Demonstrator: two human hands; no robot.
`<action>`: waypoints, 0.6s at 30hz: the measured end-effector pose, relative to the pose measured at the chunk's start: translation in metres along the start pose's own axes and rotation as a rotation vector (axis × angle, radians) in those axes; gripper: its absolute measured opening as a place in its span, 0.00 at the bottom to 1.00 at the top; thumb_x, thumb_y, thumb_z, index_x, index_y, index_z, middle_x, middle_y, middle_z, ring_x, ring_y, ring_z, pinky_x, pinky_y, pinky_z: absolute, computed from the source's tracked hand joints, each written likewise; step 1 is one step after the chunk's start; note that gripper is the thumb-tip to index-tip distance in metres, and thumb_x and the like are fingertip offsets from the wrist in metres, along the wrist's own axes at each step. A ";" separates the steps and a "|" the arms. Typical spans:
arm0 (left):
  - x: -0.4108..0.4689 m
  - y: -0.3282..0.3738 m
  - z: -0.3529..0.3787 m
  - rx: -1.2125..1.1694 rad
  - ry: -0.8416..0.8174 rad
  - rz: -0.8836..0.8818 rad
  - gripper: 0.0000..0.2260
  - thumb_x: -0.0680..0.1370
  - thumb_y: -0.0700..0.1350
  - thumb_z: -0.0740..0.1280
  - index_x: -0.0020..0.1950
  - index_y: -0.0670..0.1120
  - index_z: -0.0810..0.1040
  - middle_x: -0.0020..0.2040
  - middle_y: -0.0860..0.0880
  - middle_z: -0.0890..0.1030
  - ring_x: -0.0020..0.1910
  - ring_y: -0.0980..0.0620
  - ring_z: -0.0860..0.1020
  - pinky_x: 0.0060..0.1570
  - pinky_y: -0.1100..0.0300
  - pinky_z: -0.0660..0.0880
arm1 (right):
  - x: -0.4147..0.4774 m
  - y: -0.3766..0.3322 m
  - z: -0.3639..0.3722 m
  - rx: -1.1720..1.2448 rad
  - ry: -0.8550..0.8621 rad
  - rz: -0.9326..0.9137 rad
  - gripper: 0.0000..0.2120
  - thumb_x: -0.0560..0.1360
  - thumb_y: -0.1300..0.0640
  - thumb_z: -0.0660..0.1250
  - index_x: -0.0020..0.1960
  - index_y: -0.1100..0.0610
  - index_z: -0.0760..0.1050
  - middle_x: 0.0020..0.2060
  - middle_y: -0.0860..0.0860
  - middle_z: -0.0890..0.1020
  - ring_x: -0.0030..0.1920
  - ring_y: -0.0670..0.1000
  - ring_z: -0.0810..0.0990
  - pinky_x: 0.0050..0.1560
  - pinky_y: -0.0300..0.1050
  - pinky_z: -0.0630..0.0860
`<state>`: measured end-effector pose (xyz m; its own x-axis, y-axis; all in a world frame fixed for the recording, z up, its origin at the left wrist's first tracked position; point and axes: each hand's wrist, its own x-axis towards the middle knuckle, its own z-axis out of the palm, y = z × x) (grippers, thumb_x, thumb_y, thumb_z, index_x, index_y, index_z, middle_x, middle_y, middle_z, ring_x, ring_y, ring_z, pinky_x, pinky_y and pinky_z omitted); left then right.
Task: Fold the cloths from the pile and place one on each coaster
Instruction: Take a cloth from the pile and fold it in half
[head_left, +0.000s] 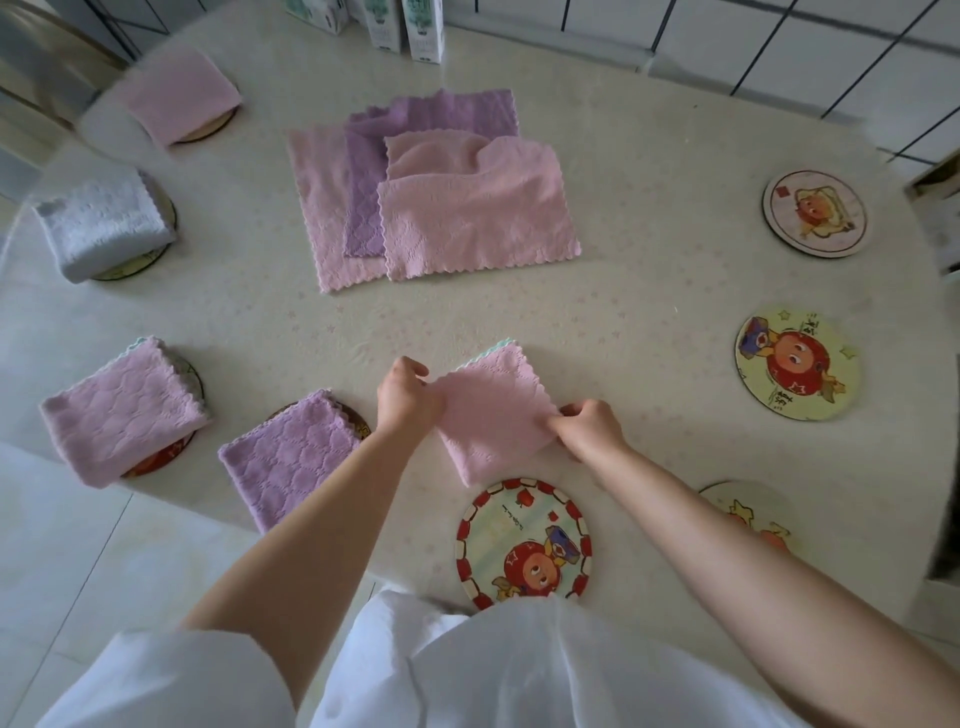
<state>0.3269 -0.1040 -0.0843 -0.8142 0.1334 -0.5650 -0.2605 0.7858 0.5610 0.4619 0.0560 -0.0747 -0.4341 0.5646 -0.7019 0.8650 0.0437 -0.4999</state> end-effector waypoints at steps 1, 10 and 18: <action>0.002 0.001 -0.002 -0.061 -0.026 -0.066 0.16 0.72 0.37 0.66 0.58 0.44 0.73 0.47 0.48 0.76 0.48 0.47 0.76 0.44 0.57 0.76 | 0.000 -0.001 -0.001 0.026 -0.018 0.026 0.10 0.67 0.54 0.70 0.33 0.56 0.71 0.26 0.51 0.70 0.27 0.51 0.67 0.29 0.41 0.63; -0.031 -0.013 -0.015 -0.588 -0.316 -0.210 0.21 0.68 0.30 0.70 0.61 0.38 0.77 0.54 0.39 0.81 0.49 0.45 0.80 0.45 0.58 0.78 | -0.010 0.023 -0.019 0.462 -0.153 0.119 0.06 0.67 0.60 0.71 0.42 0.60 0.76 0.39 0.57 0.78 0.40 0.57 0.80 0.40 0.50 0.81; -0.088 -0.062 -0.001 -0.477 -0.377 -0.211 0.15 0.70 0.33 0.72 0.56 0.42 0.80 0.51 0.44 0.83 0.51 0.46 0.81 0.49 0.58 0.79 | -0.045 0.090 -0.017 0.385 -0.186 0.101 0.08 0.72 0.56 0.72 0.47 0.60 0.78 0.44 0.57 0.81 0.41 0.54 0.79 0.49 0.55 0.80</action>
<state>0.4142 -0.1647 -0.0686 -0.5049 0.2768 -0.8176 -0.6675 0.4753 0.5731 0.5636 0.0484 -0.0793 -0.4208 0.3906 -0.8187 0.7636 -0.3348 -0.5522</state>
